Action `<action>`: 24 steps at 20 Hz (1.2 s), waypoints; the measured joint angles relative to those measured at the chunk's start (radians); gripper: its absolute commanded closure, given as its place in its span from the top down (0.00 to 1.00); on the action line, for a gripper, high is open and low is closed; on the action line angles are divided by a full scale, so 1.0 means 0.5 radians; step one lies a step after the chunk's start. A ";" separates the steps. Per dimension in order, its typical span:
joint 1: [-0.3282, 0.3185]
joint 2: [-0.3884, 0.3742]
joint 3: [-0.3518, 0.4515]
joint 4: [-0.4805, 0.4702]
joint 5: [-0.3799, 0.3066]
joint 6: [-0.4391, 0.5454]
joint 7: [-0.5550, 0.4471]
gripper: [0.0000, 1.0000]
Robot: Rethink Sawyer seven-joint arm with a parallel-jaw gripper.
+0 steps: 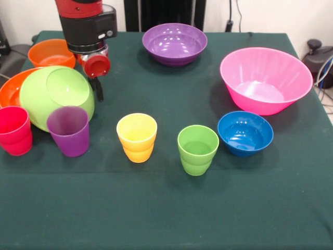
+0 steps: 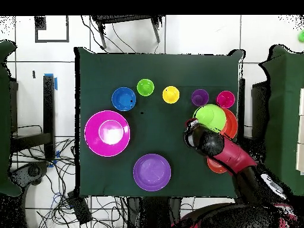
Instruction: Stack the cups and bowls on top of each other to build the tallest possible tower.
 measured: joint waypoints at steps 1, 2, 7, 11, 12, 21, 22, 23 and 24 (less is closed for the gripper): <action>0.001 0.000 -0.001 0.000 0.000 0.000 0.000 1.00; 0.004 0.000 -0.005 0.000 0.000 0.000 0.000 1.00; 0.024 0.002 -0.024 -0.008 0.000 0.000 0.000 1.00; 0.032 0.002 -0.031 -0.010 0.000 0.000 0.000 1.00; 0.033 0.002 -0.033 -0.010 0.000 0.000 0.000 1.00; 0.033 -0.078 -0.034 -0.008 0.000 0.031 0.000 1.00; 0.033 -0.109 -0.034 -0.008 0.000 0.053 0.000 1.00; 0.033 -0.122 -0.034 -0.007 0.000 0.063 0.000 1.00; 0.033 -0.141 -0.034 -0.007 -0.001 0.078 0.000 1.00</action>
